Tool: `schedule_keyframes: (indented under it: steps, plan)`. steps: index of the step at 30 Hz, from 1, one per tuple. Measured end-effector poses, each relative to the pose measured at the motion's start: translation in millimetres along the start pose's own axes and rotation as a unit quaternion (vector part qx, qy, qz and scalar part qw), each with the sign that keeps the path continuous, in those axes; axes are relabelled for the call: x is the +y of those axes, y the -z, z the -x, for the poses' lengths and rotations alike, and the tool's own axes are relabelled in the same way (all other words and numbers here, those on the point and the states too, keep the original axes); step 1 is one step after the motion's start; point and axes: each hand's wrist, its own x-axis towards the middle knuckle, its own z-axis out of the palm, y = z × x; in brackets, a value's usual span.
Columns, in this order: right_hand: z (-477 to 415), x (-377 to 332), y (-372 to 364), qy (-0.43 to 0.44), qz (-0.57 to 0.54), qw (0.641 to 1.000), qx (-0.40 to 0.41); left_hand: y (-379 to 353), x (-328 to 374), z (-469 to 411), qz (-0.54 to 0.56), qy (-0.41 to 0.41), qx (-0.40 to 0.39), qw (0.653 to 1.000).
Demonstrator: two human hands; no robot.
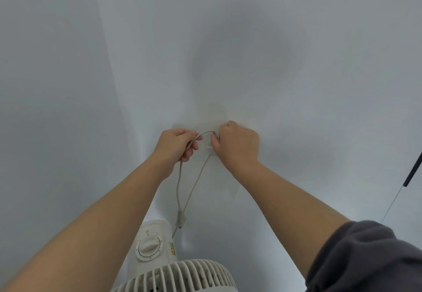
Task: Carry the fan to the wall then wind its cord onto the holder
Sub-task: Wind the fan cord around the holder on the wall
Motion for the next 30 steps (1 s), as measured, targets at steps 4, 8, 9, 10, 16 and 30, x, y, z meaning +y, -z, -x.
schedule_keyframes:
  steps: [4,8,9,10,16,30]
  plan:
    - [-2.1,5.4,7.5,0.003,-0.005,1.0,-0.001,5.0,-17.3,6.9,0.022,-0.003,0.024,0.999]
    - [-4.2,11.4,11.0,0.0,-0.029,1.0,-0.012,6.8,-35.8,14.1,-0.025,-0.052,0.047,0.997]
    - [-4.5,13.6,10.7,-0.002,-0.041,0.999,-0.013,6.6,-40.5,15.4,-0.046,-0.072,0.044,0.995]
    - [-4.7,15.6,10.6,-0.001,-0.053,0.999,-0.011,6.7,-44.9,16.7,-0.065,-0.089,0.038,0.993]
    - [0.3,23.6,10.3,0.047,-0.105,0.993,0.0,5.1,-61.6,22.9,-0.141,-0.123,0.0,0.982]
    - [3.0,46.5,9.6,0.209,0.063,0.973,0.072,-6.2,-85.3,18.5,-0.472,-0.346,0.041,0.81]
